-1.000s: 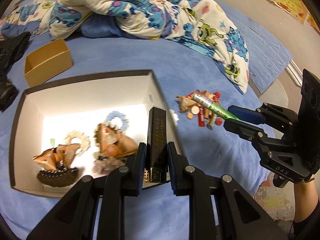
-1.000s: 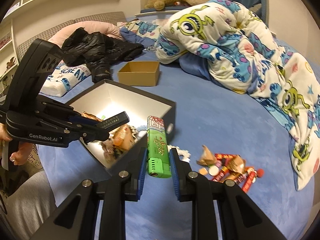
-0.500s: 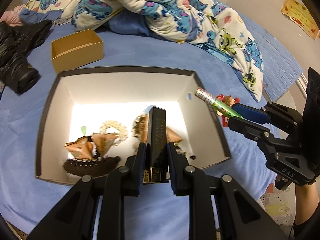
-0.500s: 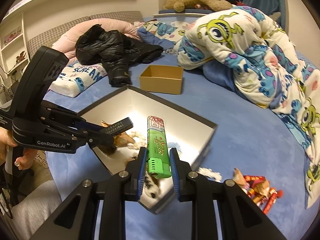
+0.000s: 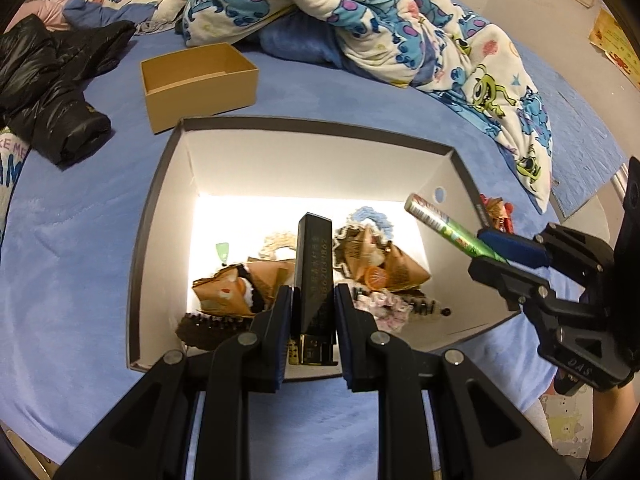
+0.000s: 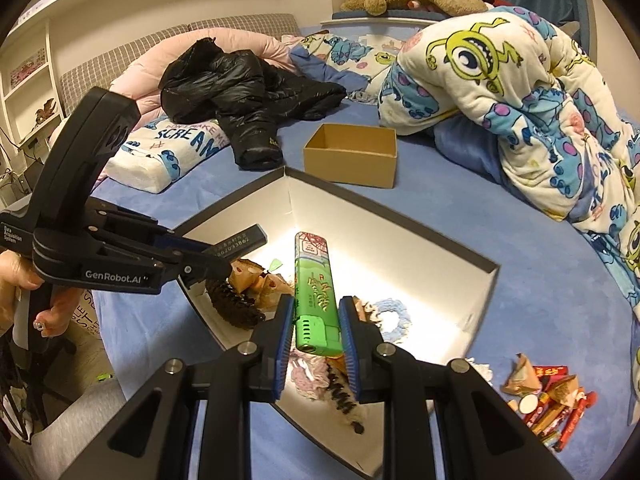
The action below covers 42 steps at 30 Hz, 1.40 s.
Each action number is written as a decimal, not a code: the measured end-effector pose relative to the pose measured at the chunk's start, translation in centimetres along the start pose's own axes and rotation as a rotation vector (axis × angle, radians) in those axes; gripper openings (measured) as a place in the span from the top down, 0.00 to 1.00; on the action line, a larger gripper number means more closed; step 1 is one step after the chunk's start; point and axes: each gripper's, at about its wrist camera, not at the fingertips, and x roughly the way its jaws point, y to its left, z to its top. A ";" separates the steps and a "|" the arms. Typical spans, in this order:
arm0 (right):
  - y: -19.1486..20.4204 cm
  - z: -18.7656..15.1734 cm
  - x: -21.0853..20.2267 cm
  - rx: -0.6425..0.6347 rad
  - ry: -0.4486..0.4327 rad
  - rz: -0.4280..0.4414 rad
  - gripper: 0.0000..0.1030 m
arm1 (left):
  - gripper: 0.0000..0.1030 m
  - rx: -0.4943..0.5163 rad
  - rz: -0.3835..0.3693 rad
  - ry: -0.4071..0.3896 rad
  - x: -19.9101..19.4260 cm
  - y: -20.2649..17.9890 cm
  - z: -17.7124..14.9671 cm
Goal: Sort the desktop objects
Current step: 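Carry the black lighter and green tube over the shoebox with both grippers, then open both grippers to drop the lighter and tube into the shoebox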
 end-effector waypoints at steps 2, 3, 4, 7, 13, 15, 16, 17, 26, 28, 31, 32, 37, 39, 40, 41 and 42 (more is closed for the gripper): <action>0.4 0.0 0.7 0.001 0.009 0.001 0.78 | 0.79 -0.006 0.003 0.005 0.4 0.6 0.0; 0.6 0.0 1.1 0.002 0.013 0.002 0.78 | 0.79 -0.008 0.003 0.007 0.5 0.8 0.0; 0.8 -0.1 1.5 0.004 0.017 0.003 0.78 | 0.79 -0.011 0.004 0.010 0.6 1.1 0.0; 1.3 -0.2 2.2 0.005 0.026 0.002 0.78 | 0.79 -0.013 0.008 0.016 0.9 1.7 -0.1; 1.7 -0.1 3.1 0.007 0.037 -0.002 0.78 | 0.79 -0.022 0.016 0.034 1.7 2.4 0.1; 1.7 -0.1 3.3 0.006 0.042 -0.006 0.78 | 0.79 -0.023 0.016 0.040 1.9 2.5 0.2; 1.7 -0.2 3.4 0.007 0.046 -0.009 0.78 | 0.79 -0.024 0.017 0.043 2.0 2.6 0.1; 1.7 -0.2 3.5 0.008 0.048 -0.009 0.78 | 0.79 -0.024 0.018 0.045 2.0 2.7 0.1; 1.4 -0.5 4.3 0.026 0.079 -0.039 0.73 | 0.38 -0.030 0.083 0.012 1.1 2.8 0.0; 1.3 -0.5 4.1 0.032 0.076 -0.046 0.64 | 0.37 -0.024 0.087 0.009 0.8 2.7 -0.1; 1.2 -0.5 3.9 0.038 0.071 -0.053 0.54 | 0.37 -0.019 0.089 0.015 0.5 2.5 -0.2; 1.2 -0.5 3.8 0.040 0.072 -0.053 0.54 | 0.37 -0.016 0.090 0.017 0.5 2.4 -0.3; 1.3 -0.4 3.4 0.038 0.065 -0.050 0.53 | 0.37 -0.007 0.094 0.017 -0.1 1.6 -0.8; 1.4 -0.5 3.2 0.035 0.063 -0.048 0.54 | 0.37 -0.002 0.097 0.015 -0.4 1.2 -0.9; 1.4 -0.5 3.0 0.033 0.060 -0.045 0.54 | 0.37 0.001 0.098 0.015 -0.5 1.0 -1.0; 1.4 -0.6 2.8 0.032 0.059 -0.045 0.54 | 0.37 0.004 0.100 0.015 -0.6 0.8 -1.0; 1.4 -0.6 2.6 0.031 0.056 -0.043 0.54 | 0.37 0.005 0.102 0.015 -0.6 0.7 -1.0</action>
